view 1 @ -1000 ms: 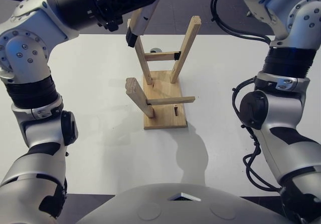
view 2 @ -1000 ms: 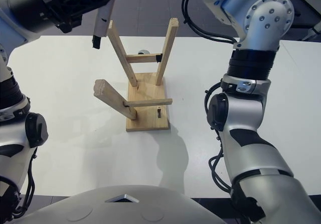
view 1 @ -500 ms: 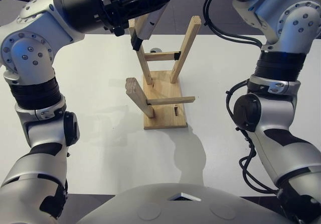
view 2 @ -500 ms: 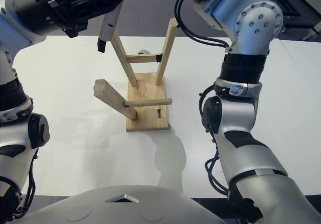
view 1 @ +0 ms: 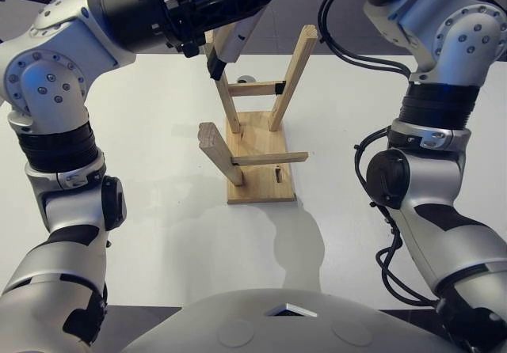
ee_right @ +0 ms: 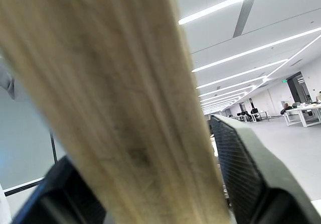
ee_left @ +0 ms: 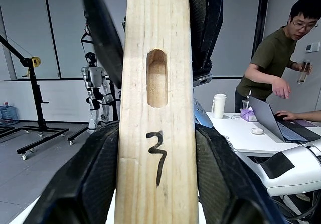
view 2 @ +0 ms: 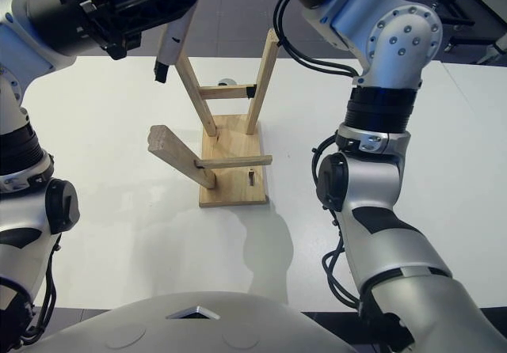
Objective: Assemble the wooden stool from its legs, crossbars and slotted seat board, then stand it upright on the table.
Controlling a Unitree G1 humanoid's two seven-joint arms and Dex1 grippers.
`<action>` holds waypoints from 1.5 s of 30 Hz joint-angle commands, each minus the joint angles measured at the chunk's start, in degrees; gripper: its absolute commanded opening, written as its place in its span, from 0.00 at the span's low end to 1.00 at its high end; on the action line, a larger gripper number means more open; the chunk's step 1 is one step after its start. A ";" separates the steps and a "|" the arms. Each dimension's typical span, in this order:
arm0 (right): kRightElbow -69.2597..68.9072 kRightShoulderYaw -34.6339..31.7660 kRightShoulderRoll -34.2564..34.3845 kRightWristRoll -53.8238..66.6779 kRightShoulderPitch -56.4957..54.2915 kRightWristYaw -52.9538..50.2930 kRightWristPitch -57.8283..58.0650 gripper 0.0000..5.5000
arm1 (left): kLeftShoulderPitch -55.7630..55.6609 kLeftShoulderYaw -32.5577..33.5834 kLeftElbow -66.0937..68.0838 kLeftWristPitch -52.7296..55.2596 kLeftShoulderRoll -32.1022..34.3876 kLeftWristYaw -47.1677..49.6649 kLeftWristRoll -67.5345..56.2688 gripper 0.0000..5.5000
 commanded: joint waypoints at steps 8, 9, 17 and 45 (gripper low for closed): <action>-1.69 -0.08 -0.19 -1.09 1.60 0.26 0.63 0.41 | 1.04 -0.45 -0.12 2.39 1.13 1.57 -1.27 0.49; -1.82 -0.09 -0.19 -1.21 1.74 0.26 0.57 0.39 | 1.10 -0.33 -0.11 2.47 1.18 1.97 -1.33 0.53; -3.00 0.22 -0.14 -2.73 2.73 0.86 -0.12 0.38 | 1.88 2.61 -0.45 3.86 2.67 4.38 -4.10 0.73; -2.64 -8.55 -23.22 -17.97 15.95 14.88 -10.71 0.38 | 38.92 27.48 -12.15 -4.40 11.94 22.30 1.21 0.98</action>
